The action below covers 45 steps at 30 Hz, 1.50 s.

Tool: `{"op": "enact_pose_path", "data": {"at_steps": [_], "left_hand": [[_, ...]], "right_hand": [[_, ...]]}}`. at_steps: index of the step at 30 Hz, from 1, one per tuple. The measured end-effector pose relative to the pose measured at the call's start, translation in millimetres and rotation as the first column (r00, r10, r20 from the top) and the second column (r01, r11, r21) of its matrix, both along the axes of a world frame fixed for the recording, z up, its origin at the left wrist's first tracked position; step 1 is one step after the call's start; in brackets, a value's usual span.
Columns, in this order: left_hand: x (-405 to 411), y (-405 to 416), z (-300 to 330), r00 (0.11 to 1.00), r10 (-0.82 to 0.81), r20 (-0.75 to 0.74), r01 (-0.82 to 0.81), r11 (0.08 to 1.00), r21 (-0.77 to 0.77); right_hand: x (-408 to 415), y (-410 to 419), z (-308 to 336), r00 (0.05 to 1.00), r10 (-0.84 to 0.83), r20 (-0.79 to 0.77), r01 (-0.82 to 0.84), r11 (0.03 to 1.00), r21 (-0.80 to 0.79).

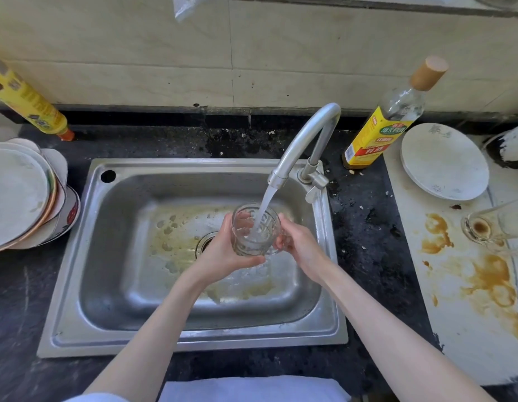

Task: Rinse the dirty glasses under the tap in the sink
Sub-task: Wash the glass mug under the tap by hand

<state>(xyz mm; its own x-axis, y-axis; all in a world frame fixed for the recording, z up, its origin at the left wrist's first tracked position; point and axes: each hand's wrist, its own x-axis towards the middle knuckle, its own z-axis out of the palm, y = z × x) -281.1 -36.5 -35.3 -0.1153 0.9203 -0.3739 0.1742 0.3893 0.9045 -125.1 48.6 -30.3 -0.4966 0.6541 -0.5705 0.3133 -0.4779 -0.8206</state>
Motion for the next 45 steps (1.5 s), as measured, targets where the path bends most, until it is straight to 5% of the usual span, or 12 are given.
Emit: {"op": "enact_pose_path", "data": {"at_steps": [7,20,29,35,38,45], "left_hand": [[2.7,-1.1,-10.4,0.99,-0.003,-0.141,0.02,0.993,0.12],[3.7,-0.9,-15.4,0.988,0.031,-0.149,-0.017,0.996,0.092],[7.8,-7.1,-19.2,0.972,0.124,0.199,-0.11,0.991,-0.08],[11.2,-13.1,-18.2,0.832,0.245,0.497,-0.118,0.955,-0.272],[8.3,-13.6,-24.5,0.798,0.349,0.492,-0.166,0.911,-0.377],[7.4,-21.2,-27.3,0.671,0.498,0.549,-0.134,0.81,-0.571]], "right_hand": [[-0.6,3.9,7.0,0.992,0.097,0.077,-0.102,0.993,0.059],[-2.1,-0.7,8.4,0.992,0.037,0.119,-0.059,0.981,0.187],[-0.5,11.0,19.2,0.877,0.172,0.448,-0.416,0.74,0.529],[-0.3,18.1,23.8,0.779,0.286,0.558,-0.552,0.735,0.394],[-2.4,13.5,22.9,0.684,0.376,0.625,-0.67,0.663,0.333],[-21.3,12.4,29.6,0.689,0.358,0.63,-0.651,0.687,0.322]]}}
